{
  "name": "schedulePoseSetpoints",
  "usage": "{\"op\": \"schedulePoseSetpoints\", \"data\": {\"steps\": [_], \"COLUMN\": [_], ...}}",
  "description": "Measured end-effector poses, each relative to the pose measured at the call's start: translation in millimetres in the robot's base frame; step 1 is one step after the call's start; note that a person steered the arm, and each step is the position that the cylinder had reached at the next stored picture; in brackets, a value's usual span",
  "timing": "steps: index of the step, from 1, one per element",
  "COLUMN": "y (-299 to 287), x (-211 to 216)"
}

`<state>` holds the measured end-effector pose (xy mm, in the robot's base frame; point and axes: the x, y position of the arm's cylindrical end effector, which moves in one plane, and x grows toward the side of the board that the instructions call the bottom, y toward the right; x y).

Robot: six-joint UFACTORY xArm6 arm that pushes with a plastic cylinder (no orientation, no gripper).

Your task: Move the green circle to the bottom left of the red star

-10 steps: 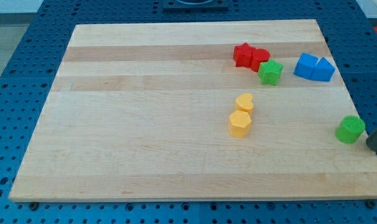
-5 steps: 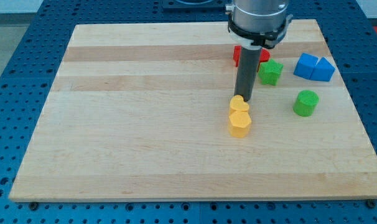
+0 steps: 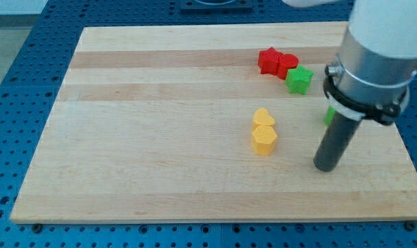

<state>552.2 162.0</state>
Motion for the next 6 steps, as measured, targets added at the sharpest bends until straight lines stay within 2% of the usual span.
{"op": "schedulePoseSetpoints", "data": {"steps": [2, 6], "y": [71, 73], "x": [2, 3]}}
